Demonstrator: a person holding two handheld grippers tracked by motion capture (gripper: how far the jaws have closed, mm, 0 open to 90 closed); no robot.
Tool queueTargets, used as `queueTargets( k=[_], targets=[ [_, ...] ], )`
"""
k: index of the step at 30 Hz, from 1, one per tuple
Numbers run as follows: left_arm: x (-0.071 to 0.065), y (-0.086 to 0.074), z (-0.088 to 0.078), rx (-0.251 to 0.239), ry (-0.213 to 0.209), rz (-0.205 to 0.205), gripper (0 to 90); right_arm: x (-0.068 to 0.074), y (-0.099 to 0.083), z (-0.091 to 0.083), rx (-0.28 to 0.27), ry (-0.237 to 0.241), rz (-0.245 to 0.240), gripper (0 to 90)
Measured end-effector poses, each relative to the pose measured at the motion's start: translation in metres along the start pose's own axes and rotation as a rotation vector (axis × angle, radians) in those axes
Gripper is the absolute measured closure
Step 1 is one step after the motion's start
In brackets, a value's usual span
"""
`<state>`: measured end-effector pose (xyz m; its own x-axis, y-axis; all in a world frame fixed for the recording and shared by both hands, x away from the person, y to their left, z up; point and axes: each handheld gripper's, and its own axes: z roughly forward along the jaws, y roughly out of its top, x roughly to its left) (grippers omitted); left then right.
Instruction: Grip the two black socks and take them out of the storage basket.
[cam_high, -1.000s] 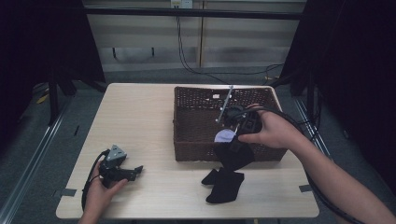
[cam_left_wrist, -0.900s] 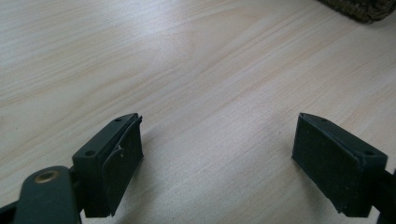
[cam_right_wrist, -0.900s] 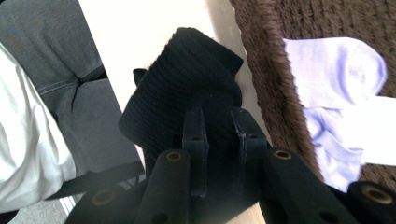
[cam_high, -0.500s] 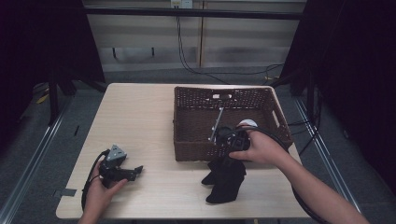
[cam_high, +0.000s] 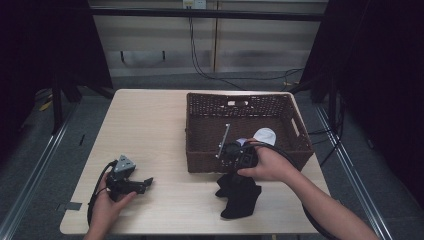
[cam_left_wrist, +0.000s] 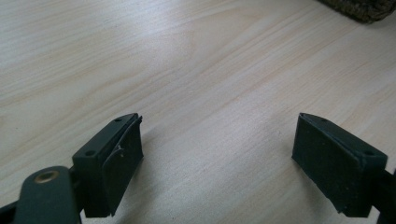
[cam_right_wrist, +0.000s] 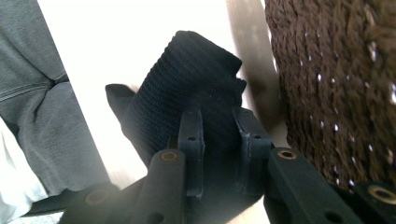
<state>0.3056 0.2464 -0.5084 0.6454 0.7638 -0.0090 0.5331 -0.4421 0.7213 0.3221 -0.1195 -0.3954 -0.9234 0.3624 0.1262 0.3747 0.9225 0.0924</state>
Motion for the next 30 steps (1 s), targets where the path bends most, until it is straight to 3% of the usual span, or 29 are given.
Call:
queueTargets(
  k=[6, 12, 17, 23, 30],
  targets=[
    [0.0, 0.0, 0.0, 0.0, 0.003, 0.0, 15.3, 0.003, 0.0, 0.005, 0.009, -0.003, 0.003, 55.8],
    [0.0, 0.0, 0.001, -0.002, 0.001, -0.005, 15.3, 0.003, -0.006, 0.002, 0.0, -0.014, 0.002, 51.0],
    [0.0, 0.0, 0.001, -0.002, 0.001, -0.006, 15.3, 0.001, -0.019, -0.003, -0.006, -0.026, 0.028, 42.7],
    [0.0, 0.0, 0.001, 0.0, 0.001, -0.003, 15.3, -0.002, -0.037, -0.006, -0.054, -0.049, 0.06, 33.8],
    [0.0, 0.0, 0.001, 0.0, 0.001, -0.002, 15.3, -0.002, -0.063, -0.004, -0.051, -0.09, 0.104, 26.8]
  ],
)
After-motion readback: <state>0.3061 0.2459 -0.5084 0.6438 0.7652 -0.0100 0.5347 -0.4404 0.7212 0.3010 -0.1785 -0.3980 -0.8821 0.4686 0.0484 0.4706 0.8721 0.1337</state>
